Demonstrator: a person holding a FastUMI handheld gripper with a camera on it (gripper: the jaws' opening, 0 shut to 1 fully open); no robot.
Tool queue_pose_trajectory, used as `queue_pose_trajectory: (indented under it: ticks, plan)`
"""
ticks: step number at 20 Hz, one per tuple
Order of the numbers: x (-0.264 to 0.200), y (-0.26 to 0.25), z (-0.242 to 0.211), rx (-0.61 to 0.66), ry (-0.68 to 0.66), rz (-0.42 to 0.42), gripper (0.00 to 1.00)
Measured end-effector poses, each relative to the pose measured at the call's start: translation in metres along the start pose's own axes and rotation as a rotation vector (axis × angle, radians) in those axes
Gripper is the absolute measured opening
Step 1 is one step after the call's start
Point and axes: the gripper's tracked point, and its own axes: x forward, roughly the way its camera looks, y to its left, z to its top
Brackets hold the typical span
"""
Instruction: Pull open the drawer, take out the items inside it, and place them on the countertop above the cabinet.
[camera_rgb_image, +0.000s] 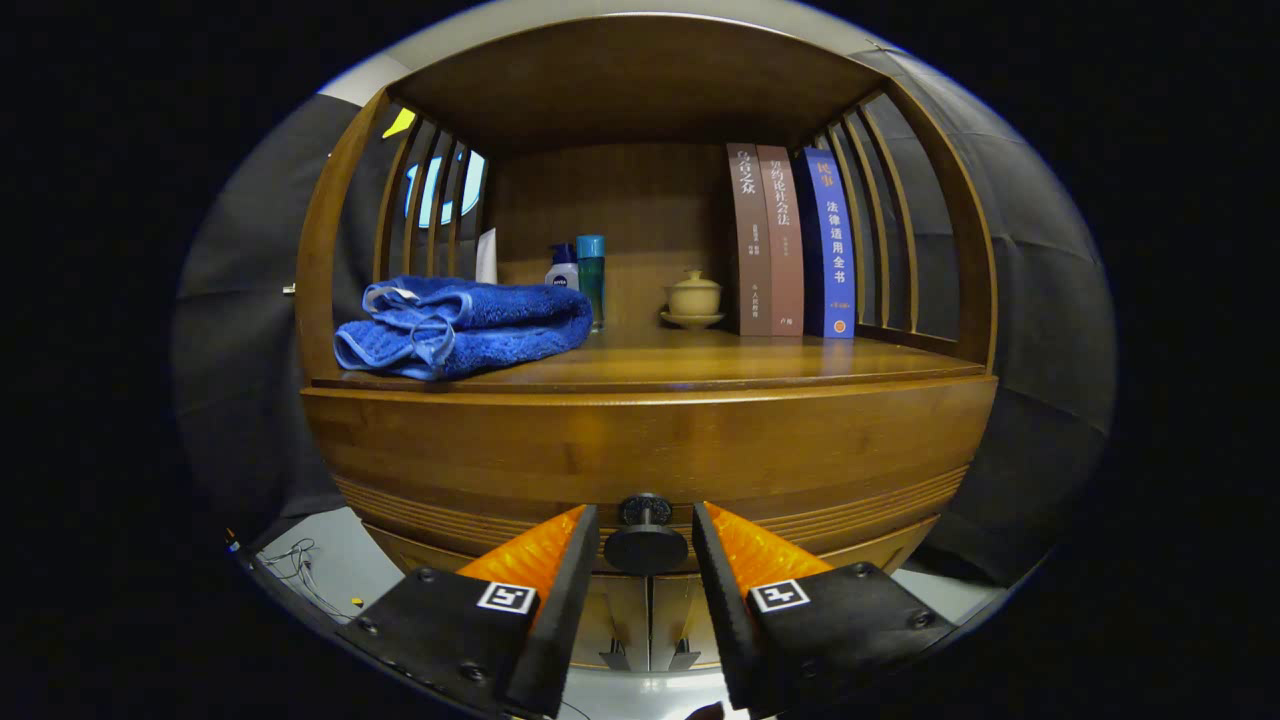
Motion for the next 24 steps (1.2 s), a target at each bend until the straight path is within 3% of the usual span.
queue_pose_trajectory:
  ticks: [8, 13, 24]
  plan:
    - [0.001, -0.002, 0.001, -0.02, -0.028, -0.018, 0.33]
    - [-0.008, -0.002, -0.002, 0.004, -0.015, -0.016, 0.33]
    - [-0.086, -0.004, -0.015, 0.039, 0.005, 0.009, 0.33]
